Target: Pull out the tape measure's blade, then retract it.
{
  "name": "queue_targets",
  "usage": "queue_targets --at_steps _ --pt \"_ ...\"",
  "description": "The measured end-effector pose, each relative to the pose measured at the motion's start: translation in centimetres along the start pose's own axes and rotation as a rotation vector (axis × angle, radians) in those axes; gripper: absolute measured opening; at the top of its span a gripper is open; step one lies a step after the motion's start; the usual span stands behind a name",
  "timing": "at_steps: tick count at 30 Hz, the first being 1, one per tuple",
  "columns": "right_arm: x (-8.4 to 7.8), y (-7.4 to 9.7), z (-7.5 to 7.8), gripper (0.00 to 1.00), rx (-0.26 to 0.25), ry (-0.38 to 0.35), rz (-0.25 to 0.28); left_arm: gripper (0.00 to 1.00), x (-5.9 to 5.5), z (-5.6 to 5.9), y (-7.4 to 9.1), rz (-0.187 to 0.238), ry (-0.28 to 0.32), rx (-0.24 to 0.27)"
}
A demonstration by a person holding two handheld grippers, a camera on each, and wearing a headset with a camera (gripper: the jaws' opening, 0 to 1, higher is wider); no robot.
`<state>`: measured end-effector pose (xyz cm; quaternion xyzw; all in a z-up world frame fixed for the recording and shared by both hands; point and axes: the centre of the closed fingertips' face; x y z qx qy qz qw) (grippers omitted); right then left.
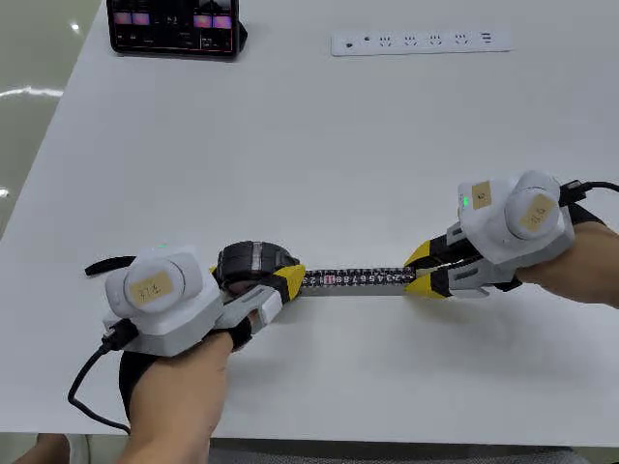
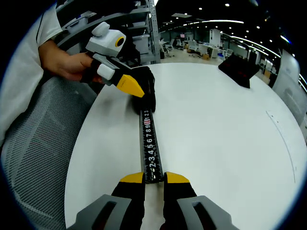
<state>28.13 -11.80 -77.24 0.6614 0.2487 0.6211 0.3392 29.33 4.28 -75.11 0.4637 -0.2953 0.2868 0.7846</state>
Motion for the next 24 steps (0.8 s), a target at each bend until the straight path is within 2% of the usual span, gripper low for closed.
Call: queue_targets --at_steps 24 --pt "2.4 -1.9 -0.3 0.11 0.021 -0.022 0.056 0.57 0.1 -0.1 0.0 0.008 0.015 -0.013"
Point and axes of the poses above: the centre of the closed fingertips' face, and the gripper's own axes: y roughly backward along the fingers, z roughly to its right, x roughly out of its top, and after that the axes turned 7 degrees about -x, right-handed
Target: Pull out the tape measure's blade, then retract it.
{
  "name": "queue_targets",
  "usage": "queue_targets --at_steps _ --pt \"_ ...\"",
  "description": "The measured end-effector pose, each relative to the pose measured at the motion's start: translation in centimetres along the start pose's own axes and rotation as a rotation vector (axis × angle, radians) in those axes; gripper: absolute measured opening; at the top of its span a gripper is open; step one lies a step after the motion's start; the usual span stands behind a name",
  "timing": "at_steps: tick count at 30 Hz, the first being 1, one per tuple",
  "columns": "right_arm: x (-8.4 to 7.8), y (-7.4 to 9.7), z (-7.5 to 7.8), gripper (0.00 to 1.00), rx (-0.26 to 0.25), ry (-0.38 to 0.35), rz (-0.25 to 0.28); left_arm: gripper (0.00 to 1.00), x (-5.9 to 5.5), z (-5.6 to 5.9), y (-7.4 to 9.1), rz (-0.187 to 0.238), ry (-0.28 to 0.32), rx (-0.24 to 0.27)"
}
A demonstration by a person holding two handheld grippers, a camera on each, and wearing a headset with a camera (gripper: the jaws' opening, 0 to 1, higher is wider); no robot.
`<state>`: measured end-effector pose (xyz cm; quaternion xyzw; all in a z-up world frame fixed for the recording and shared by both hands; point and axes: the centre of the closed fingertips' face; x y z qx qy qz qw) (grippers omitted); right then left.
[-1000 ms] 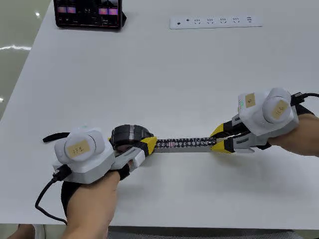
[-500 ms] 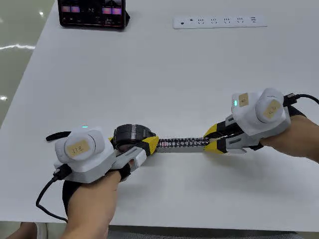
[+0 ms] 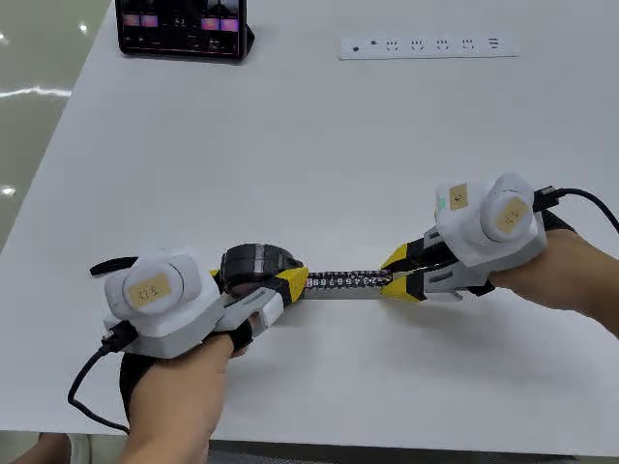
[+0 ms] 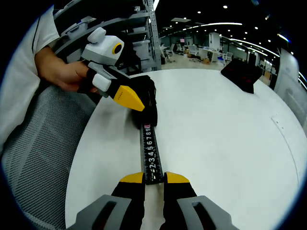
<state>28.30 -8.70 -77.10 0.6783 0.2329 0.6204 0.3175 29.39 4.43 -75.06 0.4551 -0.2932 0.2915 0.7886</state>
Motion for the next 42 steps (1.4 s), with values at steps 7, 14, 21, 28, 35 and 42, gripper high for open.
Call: queue_targets --at_steps 7,14,21,28,35,42 --pt "0.7 -0.6 -0.2 0.11 0.01 0.001 0.012 0.57 0.0 0.0 0.0 0.004 0.007 -0.004" --pt "1.7 -1.6 -0.5 0.11 0.018 0.0 0.031 0.57 0.1 -0.1 0.0 0.01 0.016 -0.009" --pt "2.8 -2.6 -0.9 0.11 0.032 -0.009 0.054 0.57 0.1 0.0 0.0 0.01 0.017 -0.013" --pt "3.7 -3.7 -1.2 0.11 0.041 -0.011 0.075 0.57 0.0 0.0 0.1 0.009 0.014 -0.016" --pt "4.6 -4.7 -1.4 0.11 0.047 -0.01 0.093 0.57 0.1 0.0 0.1 0.012 0.016 -0.019" --pt "5.4 -5.6 -1.7 0.11 0.056 -0.009 0.111 0.57 0.0 0.0 0.0 0.011 0.013 -0.019"
Point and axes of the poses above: the centre of the closed fingertips' face, and the gripper's own axes: y roughly backward along the fingers, z roughly to its right, x roughly out of its top, and after that the axes turned 7 degrees about -x, right-handed
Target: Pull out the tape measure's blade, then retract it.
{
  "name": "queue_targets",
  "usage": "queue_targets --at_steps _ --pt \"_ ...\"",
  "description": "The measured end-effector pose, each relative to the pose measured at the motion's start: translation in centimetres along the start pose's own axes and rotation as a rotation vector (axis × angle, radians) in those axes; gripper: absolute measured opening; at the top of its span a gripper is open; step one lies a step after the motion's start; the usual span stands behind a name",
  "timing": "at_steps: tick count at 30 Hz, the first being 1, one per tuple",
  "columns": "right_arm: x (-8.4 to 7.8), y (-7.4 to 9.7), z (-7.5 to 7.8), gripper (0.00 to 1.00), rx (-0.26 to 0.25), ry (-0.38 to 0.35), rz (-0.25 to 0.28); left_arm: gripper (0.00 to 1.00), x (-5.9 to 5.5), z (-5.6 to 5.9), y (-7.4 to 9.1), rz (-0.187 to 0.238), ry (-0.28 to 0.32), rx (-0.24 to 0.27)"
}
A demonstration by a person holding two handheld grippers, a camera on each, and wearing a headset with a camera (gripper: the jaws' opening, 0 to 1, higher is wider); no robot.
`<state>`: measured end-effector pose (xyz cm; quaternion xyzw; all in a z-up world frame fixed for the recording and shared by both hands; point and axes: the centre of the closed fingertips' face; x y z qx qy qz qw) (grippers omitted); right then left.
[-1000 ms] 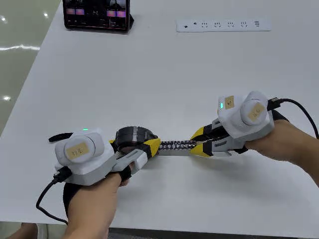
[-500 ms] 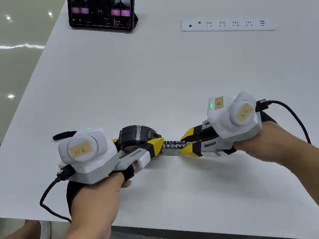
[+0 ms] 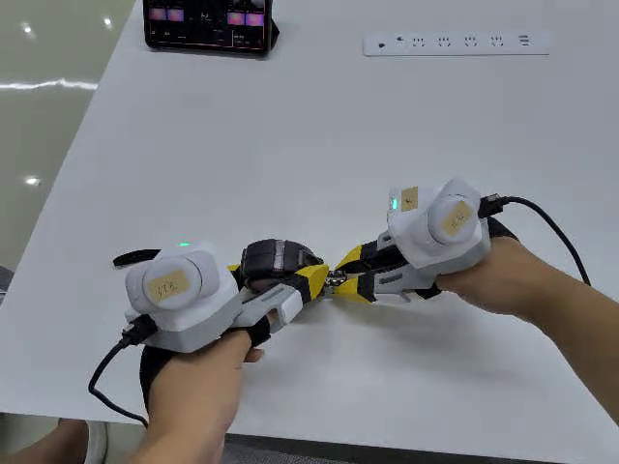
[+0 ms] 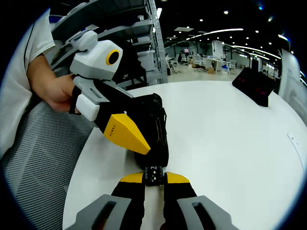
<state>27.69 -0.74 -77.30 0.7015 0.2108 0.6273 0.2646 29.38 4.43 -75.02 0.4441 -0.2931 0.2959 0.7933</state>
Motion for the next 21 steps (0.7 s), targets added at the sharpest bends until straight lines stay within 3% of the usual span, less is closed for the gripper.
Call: queue_targets --at_steps 21 --pt "0.24 -0.68 -0.14 0.12 -0.005 -0.019 0.013 0.59 0.02 -0.04 -0.16 -0.008 -0.016 -0.001"
Point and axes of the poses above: the centre of the closed fingertips' face, and the gripper's own axes: y roughly backward along the fingers, z roughly to its right, x roughly out of its top, and after that the axes turned 7 degrees about -x, right-handed
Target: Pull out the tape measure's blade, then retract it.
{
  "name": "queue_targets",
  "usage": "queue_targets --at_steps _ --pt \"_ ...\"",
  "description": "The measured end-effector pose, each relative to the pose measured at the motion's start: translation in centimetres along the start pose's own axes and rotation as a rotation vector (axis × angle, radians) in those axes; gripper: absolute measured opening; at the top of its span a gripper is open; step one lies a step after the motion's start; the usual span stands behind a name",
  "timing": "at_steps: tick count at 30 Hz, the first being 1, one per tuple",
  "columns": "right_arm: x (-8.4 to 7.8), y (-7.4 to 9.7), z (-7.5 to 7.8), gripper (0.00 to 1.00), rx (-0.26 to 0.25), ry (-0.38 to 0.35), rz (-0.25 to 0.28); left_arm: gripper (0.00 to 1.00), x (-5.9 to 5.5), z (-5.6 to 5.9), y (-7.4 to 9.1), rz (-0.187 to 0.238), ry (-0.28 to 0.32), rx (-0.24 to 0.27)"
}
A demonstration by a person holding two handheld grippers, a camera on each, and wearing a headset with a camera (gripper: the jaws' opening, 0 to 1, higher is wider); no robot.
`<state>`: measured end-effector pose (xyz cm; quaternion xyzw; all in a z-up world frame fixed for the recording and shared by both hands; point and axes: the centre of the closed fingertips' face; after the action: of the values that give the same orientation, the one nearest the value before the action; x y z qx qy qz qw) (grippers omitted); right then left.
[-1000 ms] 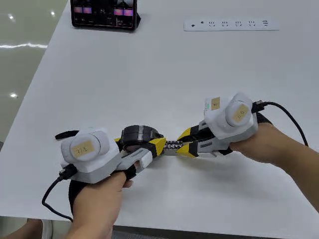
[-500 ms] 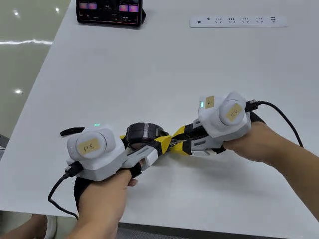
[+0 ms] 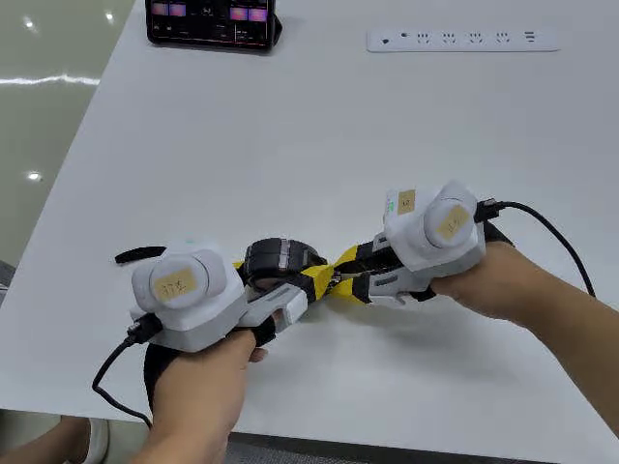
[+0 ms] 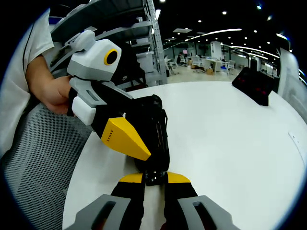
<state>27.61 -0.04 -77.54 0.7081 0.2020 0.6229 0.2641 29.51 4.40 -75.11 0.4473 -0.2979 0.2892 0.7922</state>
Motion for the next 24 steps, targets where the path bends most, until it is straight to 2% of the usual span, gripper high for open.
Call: queue_targets --at_steps 3,7,11,24 --pt "0.0 0.07 0.0 0.13 0.001 -0.002 -0.002 0.6 -0.01 0.02 -0.02 -0.007 -0.007 0.0" --pt "0.07 0.31 0.32 0.2 -0.01 -0.01 -0.005 0.6 0.01 0.05 -0.07 -0.01 -0.016 -0.007" --pt "0.04 0.42 0.35 0.21 -0.011 -0.01 -0.005 0.6 0.04 0.09 -0.12 -0.023 -0.063 -0.004" --pt "0.12 0.6 0.28 0.27 -0.026 -0.03 0.01 0.64 -0.14 -0.12 0.01 -0.026 -0.068 0.0"
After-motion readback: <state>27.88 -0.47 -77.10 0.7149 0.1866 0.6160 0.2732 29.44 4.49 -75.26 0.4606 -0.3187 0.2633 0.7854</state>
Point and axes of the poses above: the centre of the closed fingertips' face, and the gripper's own axes: y roughly backward along the fingers, z roughly to its right, x roughly out of its top, and after that the axes turned 7 degrees about -x, right-handed
